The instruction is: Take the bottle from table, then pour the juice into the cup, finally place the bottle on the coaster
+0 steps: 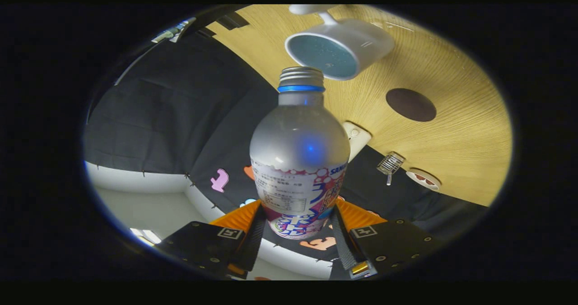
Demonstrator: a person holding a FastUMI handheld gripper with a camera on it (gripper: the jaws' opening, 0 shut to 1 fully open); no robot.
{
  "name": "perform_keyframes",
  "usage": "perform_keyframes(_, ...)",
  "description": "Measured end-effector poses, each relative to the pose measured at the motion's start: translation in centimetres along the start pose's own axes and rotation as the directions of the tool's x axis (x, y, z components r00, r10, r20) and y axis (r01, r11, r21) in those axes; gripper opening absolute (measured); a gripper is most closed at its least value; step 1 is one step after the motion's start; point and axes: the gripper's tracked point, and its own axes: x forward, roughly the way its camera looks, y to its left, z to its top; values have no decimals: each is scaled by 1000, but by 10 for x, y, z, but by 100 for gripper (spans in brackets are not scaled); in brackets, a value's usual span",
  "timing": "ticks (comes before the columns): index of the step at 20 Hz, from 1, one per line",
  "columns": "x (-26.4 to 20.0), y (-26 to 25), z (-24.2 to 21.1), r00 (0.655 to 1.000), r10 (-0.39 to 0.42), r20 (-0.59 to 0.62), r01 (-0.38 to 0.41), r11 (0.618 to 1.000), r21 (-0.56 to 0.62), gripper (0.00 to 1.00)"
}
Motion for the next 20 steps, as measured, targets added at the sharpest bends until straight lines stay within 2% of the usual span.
perform_keyframes(4,0,-8,2,1000,-19,-3,19,998,-52,72)
perform_keyframes(6,1,-22,0,999,-37,-15,35,993,-114,72)
perform_keyframes(11,-1,-43,-5,995,-93,-41,77,950,-302,72)
perform_keyframes(12,-2,-51,-5,992,-116,-41,94,930,-354,72)
perform_keyframes(13,-3,-65,-3,988,-154,-33,125,896,-426,72)
perform_keyframes(14,-5,-78,-2,980,-196,-24,157,846,-510,72)
perform_keyframes(16,-5,-98,2,963,-271,7,208,722,-660,72)
perform_keyframes(18,-5,-104,8,954,-299,37,218,600,-770,72)
perform_keyframes(20,-10,-105,13,947,-311,79,220,451,-865,72)
